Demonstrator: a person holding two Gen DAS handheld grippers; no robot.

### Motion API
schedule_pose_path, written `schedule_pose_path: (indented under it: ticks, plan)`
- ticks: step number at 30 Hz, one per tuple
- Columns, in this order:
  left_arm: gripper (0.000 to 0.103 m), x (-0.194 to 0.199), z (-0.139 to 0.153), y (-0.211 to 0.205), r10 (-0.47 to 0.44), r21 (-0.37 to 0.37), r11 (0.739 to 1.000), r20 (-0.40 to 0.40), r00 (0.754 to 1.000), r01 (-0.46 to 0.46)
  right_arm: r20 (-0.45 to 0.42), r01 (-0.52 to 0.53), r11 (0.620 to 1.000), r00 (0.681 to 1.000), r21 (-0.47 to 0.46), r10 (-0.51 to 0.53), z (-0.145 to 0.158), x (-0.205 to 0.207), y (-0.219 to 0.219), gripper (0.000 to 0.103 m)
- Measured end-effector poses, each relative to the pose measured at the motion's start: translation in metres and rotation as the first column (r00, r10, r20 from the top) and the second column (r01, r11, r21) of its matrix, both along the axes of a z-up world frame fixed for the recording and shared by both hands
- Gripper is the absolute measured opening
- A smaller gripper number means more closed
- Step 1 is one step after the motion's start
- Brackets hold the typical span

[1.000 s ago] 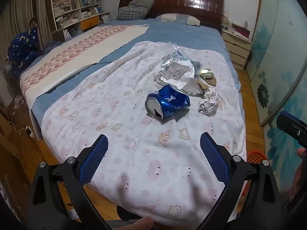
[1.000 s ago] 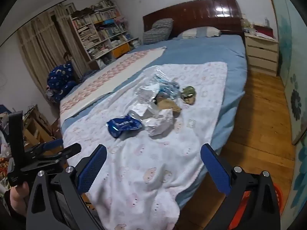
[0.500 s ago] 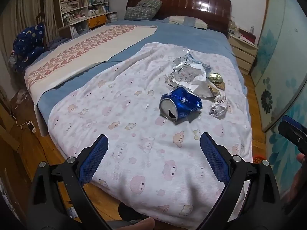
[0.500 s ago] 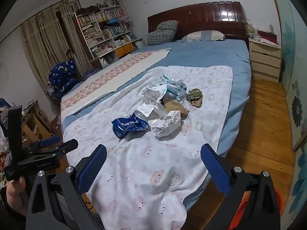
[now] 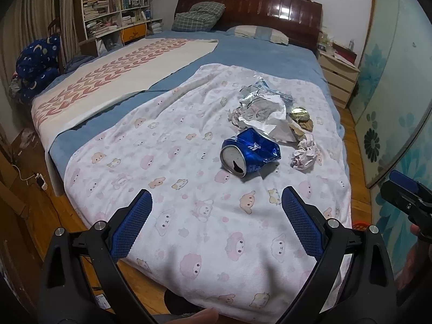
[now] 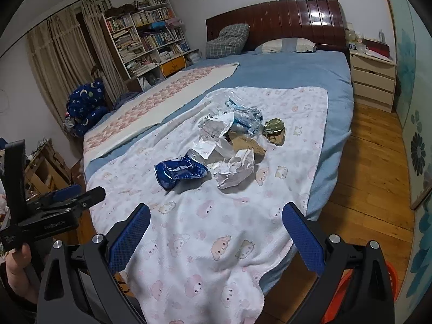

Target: Collect trash

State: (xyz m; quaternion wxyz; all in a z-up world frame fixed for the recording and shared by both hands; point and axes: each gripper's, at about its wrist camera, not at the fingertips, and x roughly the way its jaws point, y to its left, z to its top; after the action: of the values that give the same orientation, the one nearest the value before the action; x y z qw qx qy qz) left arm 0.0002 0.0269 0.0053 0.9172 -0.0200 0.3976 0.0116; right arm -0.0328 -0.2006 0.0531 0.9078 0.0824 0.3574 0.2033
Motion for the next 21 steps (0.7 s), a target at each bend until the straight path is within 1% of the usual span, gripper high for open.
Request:
schedule_pose_path:
  ticks: [6,12,21]
  plan:
    - [0.096,0.0007,0.0001,-0.0043,-0.01,0.01,1.0,-0.001,1.0,0.01,-0.016,0.009,1.0,1.0,0.002,-0.009,-0.0025,0.0015,-0.0001,0.097]
    - [0.096,0.0,0.0005,-0.0031,-0.006,0.001,1.0,-0.001,1.0,0.006,-0.011,0.008,1.0,1.0,0.003,-0.008,-0.0031,0.0021,0.0003,0.097]
    - [0.096,0.0011,-0.0001,-0.0048,-0.007,0.009,1.0,-0.004,1.0,0.007,-0.007,0.003,1.0,1.0,0.011,-0.003,-0.0039,0.0017,0.0027,0.097]
